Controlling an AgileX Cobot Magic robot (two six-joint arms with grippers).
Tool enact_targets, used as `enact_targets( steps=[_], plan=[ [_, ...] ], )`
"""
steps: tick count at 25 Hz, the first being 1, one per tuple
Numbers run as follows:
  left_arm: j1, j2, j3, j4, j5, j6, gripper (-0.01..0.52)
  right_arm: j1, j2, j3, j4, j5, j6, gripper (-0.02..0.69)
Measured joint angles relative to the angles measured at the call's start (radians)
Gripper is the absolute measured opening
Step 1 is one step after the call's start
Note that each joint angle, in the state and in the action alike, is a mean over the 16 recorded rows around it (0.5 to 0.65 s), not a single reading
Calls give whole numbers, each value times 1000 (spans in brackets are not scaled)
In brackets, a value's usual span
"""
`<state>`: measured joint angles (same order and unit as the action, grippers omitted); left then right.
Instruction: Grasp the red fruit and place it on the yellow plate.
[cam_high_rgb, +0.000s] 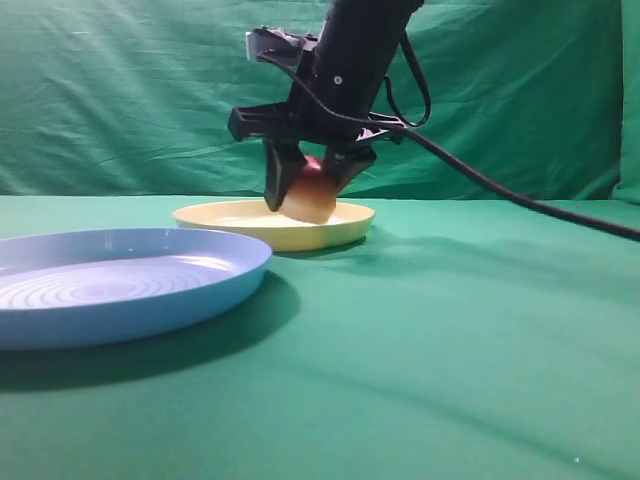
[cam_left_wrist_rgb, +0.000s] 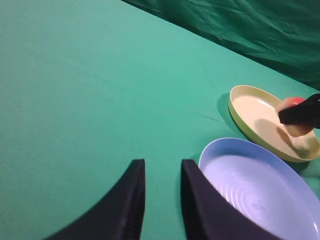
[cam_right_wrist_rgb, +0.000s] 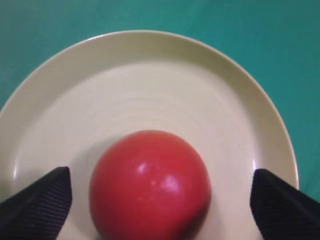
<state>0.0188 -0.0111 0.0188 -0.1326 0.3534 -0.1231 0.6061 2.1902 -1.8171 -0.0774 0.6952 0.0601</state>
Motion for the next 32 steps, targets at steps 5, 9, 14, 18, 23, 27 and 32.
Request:
enact_targets(
  steps=[5, 9, 14, 18, 23, 27, 32],
  plan=[
    [0, 0, 0, 0, 0, 0, 157, 0, -25, -119, -26, 178, -6, 461],
    [0, 0, 0, 0, 0, 0, 157, 0, -69, -195, -38, 322, -3, 315],
    [0, 0, 0, 0, 0, 0, 157, 4, -168, -227, -24, 454, 0, 140],
    [0, 0, 0, 0, 0, 0, 157, 17, -285, -174, -2, 482, 1, 64],
    [0, 0, 0, 0, 0, 0, 157, 42, -468, -13, 25, 419, -1, 58],
    [0, 0, 0, 0, 0, 0, 157, 62, -641, 185, 37, 308, -3, 58],
    [0, 0, 0, 0, 0, 0, 157, 78, -878, 481, 45, 149, -5, 58]
  ],
)
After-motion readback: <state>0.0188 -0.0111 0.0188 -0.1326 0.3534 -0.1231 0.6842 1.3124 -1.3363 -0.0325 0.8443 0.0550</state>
